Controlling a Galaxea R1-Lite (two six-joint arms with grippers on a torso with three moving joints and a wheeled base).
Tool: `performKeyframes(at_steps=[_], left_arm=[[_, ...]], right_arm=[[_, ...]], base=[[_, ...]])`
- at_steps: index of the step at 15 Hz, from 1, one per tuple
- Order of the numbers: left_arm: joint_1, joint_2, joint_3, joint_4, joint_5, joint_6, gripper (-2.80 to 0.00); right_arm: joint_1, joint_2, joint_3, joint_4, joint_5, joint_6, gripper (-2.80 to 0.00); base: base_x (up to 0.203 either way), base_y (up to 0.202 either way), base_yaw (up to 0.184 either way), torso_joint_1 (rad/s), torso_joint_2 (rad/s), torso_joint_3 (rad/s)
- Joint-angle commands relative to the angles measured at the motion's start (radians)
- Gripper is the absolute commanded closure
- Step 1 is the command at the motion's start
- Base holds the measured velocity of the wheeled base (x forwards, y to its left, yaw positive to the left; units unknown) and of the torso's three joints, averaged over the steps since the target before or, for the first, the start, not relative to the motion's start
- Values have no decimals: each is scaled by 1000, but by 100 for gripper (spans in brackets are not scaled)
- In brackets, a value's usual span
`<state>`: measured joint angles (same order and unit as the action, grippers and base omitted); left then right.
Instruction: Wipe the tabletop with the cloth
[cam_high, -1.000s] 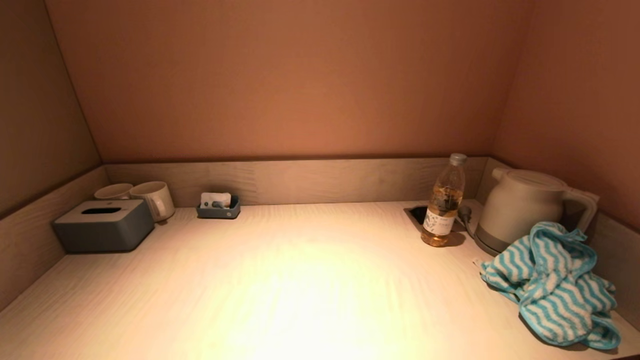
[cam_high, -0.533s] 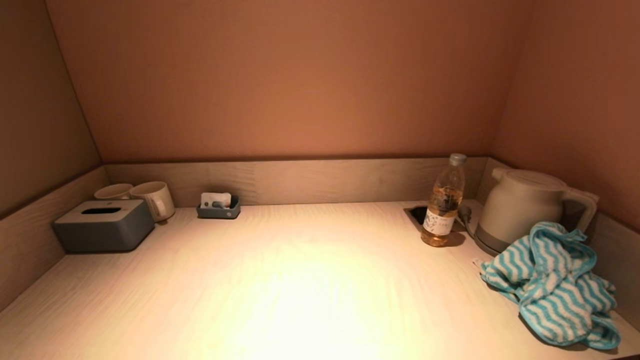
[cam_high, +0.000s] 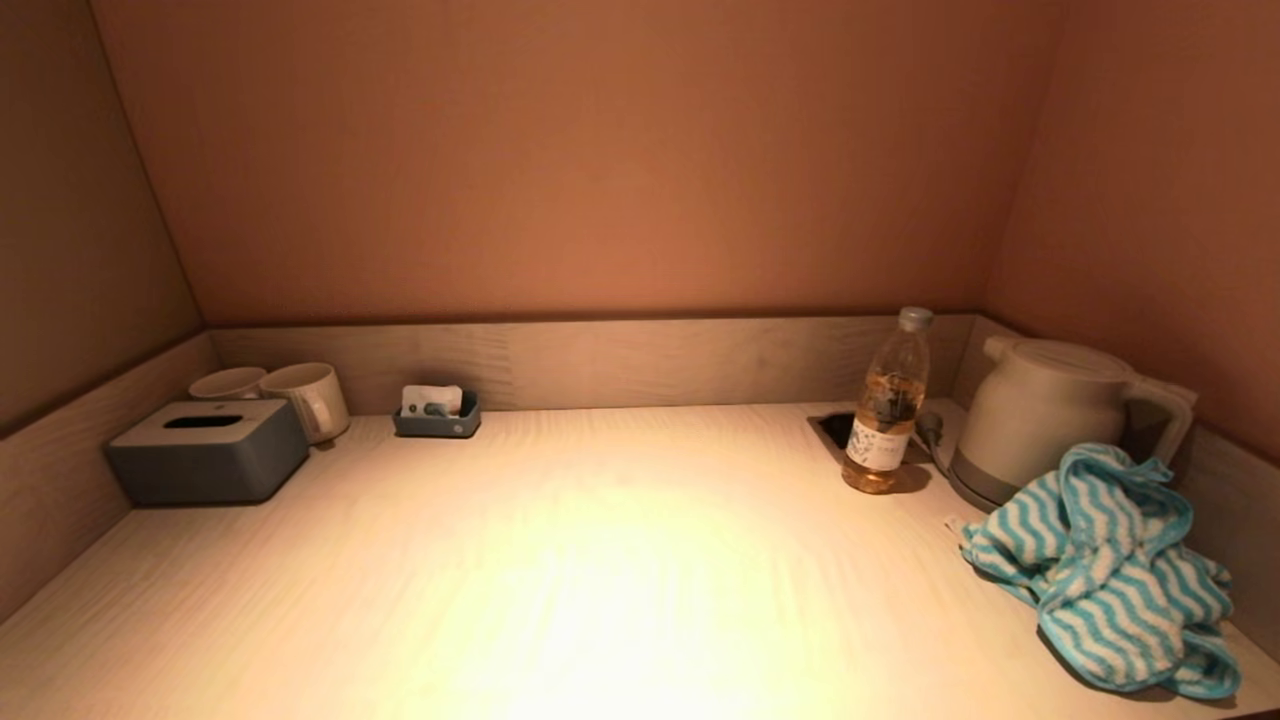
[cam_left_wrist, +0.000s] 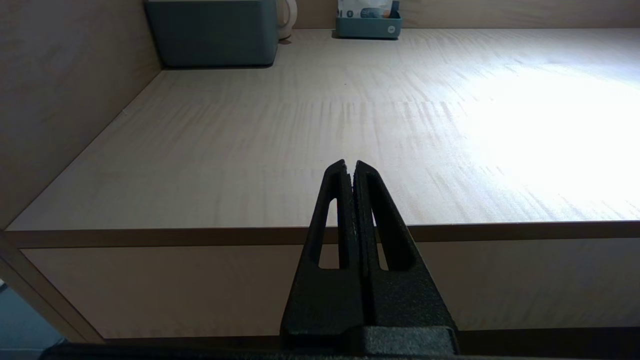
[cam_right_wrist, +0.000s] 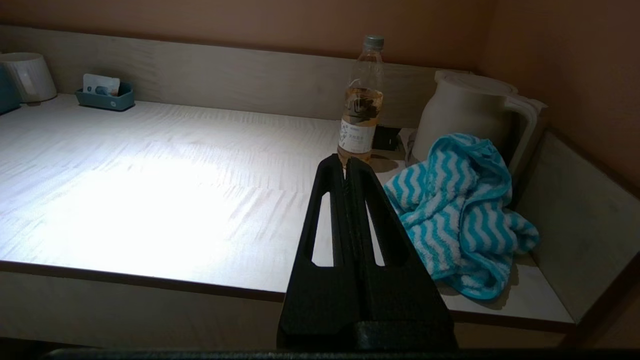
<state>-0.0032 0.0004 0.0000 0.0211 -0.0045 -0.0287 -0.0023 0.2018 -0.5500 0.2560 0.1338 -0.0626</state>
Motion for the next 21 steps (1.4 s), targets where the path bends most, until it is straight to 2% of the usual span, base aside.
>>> performKeyframes(at_steps=[1, 5, 7, 9, 11, 16, 21], left_arm=[[0, 0, 0, 0, 0, 0, 0], [0, 0, 0, 0, 0, 0, 0], [0, 0, 0, 0, 0, 0, 0], [0, 0, 0, 0, 0, 0, 0], [0, 0, 0, 0, 0, 0, 0], [0, 0, 0, 0, 0, 0, 0], [0, 0, 0, 0, 0, 0, 0]], right_arm=[[3, -61, 28, 0, 2, -2, 0], [4, -198, 146, -30, 7, -17, 0], [5, -200, 210, -143, 5, -19, 0], [5, -200, 334, -319, -24, -27, 0], [5, -200, 436, -420, -44, -34, 0], [5, -200, 541, -441, -48, -31, 0], [4, -200, 550, -398, -49, -33, 0]], base=[[0, 0, 0, 0, 0, 0], [0, 0, 0, 0, 0, 0], [0, 0, 0, 0, 0, 0], [0, 0, 0, 0, 0, 0], [0, 0, 0, 0, 0, 0], [0, 0, 0, 0, 0, 0], [0, 0, 0, 0, 0, 0]])
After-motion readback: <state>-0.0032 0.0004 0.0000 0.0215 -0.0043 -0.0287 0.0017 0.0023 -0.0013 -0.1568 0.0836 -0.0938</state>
